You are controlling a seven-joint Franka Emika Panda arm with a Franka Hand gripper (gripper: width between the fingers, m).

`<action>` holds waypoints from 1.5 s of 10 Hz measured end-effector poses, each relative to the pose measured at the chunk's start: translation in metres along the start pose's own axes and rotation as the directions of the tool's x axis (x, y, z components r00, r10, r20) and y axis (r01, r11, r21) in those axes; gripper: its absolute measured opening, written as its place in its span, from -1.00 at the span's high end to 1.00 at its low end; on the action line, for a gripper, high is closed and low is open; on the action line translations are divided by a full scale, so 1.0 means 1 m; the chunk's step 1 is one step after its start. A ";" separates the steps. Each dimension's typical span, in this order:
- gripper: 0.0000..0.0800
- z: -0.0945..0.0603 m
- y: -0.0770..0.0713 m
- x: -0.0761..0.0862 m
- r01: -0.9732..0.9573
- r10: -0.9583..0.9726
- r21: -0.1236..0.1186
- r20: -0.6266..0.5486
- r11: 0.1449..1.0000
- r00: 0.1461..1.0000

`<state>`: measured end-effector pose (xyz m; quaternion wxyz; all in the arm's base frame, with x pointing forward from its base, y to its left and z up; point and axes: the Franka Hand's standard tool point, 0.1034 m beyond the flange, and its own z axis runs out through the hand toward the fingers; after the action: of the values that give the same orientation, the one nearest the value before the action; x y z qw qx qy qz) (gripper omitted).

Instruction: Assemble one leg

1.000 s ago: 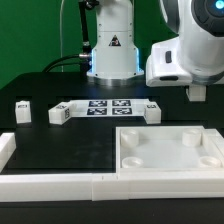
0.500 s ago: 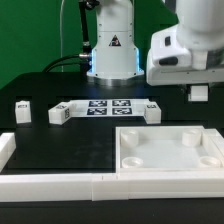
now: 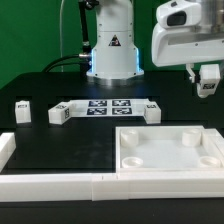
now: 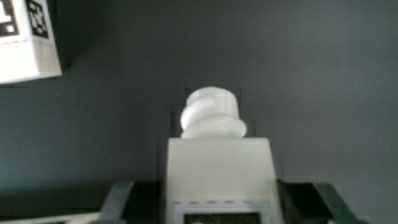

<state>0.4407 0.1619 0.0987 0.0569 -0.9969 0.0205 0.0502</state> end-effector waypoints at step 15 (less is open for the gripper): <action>0.27 -0.013 0.026 0.149 0.256 -0.257 -0.042 -0.302 0.966 0.918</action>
Offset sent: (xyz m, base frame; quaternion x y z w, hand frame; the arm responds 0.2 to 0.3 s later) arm 0.0751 -0.0203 0.0200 0.0056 0.0073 -0.0869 0.9962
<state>0.5888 0.1296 0.0930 0.0585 -0.9868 -0.1017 -0.1119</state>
